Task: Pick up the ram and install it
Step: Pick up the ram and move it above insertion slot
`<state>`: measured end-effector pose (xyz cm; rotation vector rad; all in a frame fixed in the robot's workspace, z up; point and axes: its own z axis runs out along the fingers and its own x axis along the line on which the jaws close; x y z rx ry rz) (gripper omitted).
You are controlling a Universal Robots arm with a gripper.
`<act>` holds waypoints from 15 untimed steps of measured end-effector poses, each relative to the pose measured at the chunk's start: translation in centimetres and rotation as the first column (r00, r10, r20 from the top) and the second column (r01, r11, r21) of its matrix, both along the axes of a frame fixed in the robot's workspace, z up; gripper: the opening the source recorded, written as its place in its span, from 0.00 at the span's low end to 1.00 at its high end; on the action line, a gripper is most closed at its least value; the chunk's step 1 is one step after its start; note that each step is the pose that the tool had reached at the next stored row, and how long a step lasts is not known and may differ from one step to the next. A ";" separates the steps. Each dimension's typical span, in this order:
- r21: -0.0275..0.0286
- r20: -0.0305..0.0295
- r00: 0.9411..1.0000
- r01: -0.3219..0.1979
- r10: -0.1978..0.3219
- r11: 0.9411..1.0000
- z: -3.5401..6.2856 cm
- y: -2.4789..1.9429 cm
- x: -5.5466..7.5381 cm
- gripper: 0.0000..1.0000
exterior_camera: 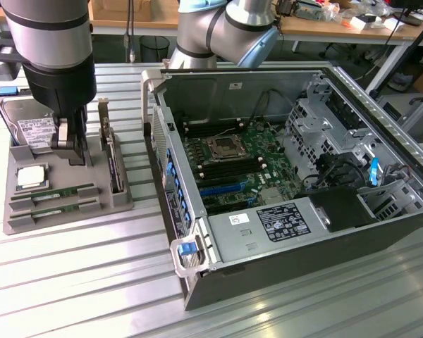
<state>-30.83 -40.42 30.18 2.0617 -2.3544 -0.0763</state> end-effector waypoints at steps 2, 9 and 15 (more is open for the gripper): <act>0.000 0.000 1.000 0.000 0.000 1.000 -0.23 0.00 0.0 0.36; 0.000 0.000 1.000 0.000 0.000 1.000 -0.83 0.00 0.0 0.36; 0.000 0.000 1.000 0.000 0.000 1.000 -1.23 0.00 0.0 0.36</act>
